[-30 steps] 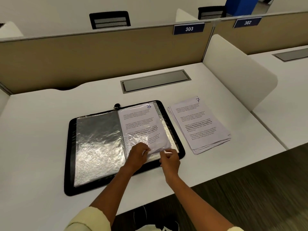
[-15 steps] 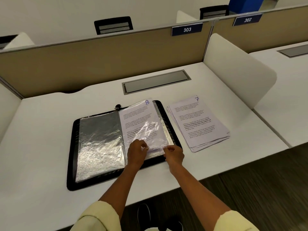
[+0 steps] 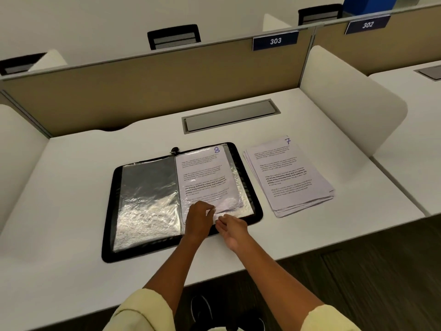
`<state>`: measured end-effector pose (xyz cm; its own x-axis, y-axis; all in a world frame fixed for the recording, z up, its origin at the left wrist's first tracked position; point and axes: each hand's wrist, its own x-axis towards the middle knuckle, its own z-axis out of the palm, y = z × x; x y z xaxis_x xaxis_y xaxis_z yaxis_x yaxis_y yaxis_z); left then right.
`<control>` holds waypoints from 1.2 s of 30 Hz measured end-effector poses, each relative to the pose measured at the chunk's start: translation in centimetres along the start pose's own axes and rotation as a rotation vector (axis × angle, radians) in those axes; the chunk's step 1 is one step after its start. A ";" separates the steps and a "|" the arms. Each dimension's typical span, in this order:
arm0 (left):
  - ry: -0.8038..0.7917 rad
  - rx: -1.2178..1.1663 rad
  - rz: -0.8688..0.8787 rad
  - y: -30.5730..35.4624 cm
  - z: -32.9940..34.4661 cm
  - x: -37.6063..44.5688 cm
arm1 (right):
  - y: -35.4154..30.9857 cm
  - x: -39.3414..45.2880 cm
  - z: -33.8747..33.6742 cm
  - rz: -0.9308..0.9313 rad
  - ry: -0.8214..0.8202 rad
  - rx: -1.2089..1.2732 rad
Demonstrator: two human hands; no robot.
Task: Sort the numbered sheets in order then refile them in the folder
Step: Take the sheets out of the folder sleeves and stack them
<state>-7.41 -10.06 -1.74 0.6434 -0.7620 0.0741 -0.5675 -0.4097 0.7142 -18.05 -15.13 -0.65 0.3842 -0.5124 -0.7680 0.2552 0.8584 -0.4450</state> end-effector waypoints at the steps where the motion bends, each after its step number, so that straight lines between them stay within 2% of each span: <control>1: -0.008 -0.001 0.001 -0.2 -0.1 0.0 | 0.1 0.2 0.1 0.009 0.009 0.025; 7: -0.055 -0.047 0.087 -1.1 -0.7 0.5 | 0.3 0.8 1.2 -0.012 0.065 0.104; 11: -0.143 -0.114 0.140 -2.2 -1.3 1.2 | 0.6 1.6 2.4 -0.064 0.128 0.010; 16: -0.315 -0.169 0.019 -3.7 -3.1 2.1 | 1.6 2.2 3.9 -0.152 0.177 -0.091; 18: -0.291 -0.128 0.039 -4.9 -3.8 2.3 | 1.9 2.4 4.5 -0.167 0.176 -0.111; 20: -0.252 -0.028 0.134 -6.5 -4.7 2.2 | 2.2 2.7 4.9 -0.173 0.181 -0.093; 24: -0.314 0.065 0.236 -9.8 -5.6 2.0 | 2.7 3.0 5.1 -0.217 0.257 -0.143; 31: -0.287 0.053 0.298 -12.2 -4.8 1.0 | 4.6 1.1 3.5 -0.356 0.383 -0.142; 36: -0.248 0.049 0.316 -11.9 -4.2 0.4 | 6.6 -1.0 1.2 -0.404 0.544 -0.268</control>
<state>1.78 -3.41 -7.31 0.2933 -0.9496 0.1105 -0.7452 -0.1546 0.6487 -15.70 -8.93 -2.25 -0.2079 -0.7654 -0.6090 0.0311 0.6171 -0.7863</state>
